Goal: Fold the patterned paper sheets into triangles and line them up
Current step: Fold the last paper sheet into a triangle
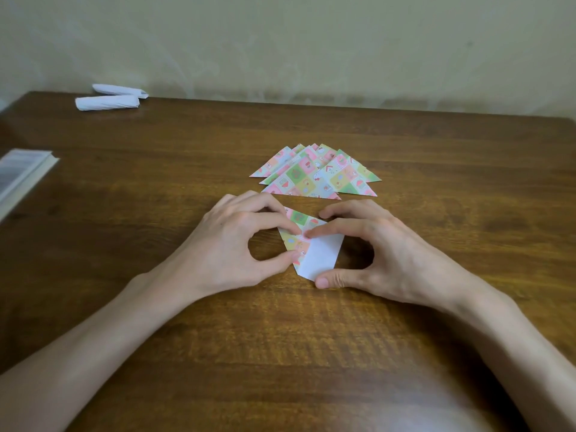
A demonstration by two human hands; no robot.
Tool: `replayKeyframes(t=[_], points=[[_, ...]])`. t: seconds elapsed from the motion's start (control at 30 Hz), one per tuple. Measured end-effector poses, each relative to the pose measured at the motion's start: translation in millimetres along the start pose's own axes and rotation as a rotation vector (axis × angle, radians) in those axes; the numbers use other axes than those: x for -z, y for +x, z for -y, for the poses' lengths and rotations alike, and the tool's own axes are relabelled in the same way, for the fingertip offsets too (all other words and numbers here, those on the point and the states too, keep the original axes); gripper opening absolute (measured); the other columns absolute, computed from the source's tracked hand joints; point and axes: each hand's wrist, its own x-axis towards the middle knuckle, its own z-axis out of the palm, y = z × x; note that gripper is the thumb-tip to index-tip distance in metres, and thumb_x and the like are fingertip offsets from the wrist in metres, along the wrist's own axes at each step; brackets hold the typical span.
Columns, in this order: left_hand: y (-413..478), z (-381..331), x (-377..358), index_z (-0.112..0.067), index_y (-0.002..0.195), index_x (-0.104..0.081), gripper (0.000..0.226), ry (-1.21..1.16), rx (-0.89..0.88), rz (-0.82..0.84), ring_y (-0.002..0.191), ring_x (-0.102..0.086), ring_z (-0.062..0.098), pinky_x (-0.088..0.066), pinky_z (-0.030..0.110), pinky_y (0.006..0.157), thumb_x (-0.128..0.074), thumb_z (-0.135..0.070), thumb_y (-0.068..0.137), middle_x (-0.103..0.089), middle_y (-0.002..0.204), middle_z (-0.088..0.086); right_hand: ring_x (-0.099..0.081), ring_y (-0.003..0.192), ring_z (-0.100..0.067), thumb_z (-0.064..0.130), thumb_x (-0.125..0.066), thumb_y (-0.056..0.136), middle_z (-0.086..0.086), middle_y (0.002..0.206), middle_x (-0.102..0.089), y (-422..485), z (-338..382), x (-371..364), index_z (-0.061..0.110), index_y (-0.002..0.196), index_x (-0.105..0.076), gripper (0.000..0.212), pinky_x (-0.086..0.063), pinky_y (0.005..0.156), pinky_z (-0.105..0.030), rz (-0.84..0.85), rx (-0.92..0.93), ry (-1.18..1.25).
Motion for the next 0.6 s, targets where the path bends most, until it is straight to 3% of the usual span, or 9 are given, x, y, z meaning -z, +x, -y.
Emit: replayKeyframes(t=[0.23, 0.37, 0.47, 0.6], points=[[-1.5, -1.8, 3.6, -0.046, 0.116, -0.070, 0.038, 0.002, -0.028, 0.065, 0.120, -0.052, 0.001, -0.040, 0.040, 0.101, -0.067, -0.064, 0.082, -0.056, 0.119, -0.022, -0.044, 0.134, -0.004, 0.074, -0.071, 0.071, 0.018, 0.136, -0.054, 2.3, 0.7, -5.0, 0.048, 0.119, -0.073, 0.055, -0.030, 0.112, -0.020, -0.055, -0.007, 0.007], [-2.2, -0.7, 3.5, -0.049, 0.119, -0.068, 0.040, 0.002, -0.028, 0.090, 0.121, -0.051, 0.003, -0.039, 0.038, 0.103, -0.067, -0.064, 0.082, -0.053, 0.120, -0.023, -0.053, 0.122, -0.004, 0.071, -0.073, 0.070, 0.019, 0.122, -0.061, 3.1, 1.8, -7.5, 0.047, 0.106, -0.078, 0.044, -0.028, 0.104, -0.006, -0.158, 0.017, 0.096], [-2.0, 0.8, 4.5, -0.050, 0.120, -0.068, 0.040, -0.014, -0.031, 0.106, 0.122, -0.051, 0.004, -0.039, 0.040, 0.104, -0.066, -0.064, 0.082, -0.054, 0.122, -0.022, -0.053, 0.111, -0.011, 0.068, -0.077, 0.069, 0.013, 0.113, -0.056, 4.0, 4.0, -10.4, 0.047, 0.100, -0.080, 0.037, -0.035, 0.098, -0.012, -0.222, 0.036, 0.135], [-1.9, 1.1, 4.7, -0.050, 0.120, -0.068, 0.041, -0.013, -0.038, 0.110, 0.122, -0.050, 0.002, -0.040, 0.040, 0.103, -0.065, -0.064, 0.082, -0.054, 0.122, -0.022, -0.046, 0.093, -0.015, 0.070, -0.080, 0.067, 0.005, 0.096, -0.040, 3.8, 5.7, -8.1, 0.046, 0.100, -0.080, 0.040, -0.040, 0.079, -0.019, -0.286, 0.040, 0.122]])
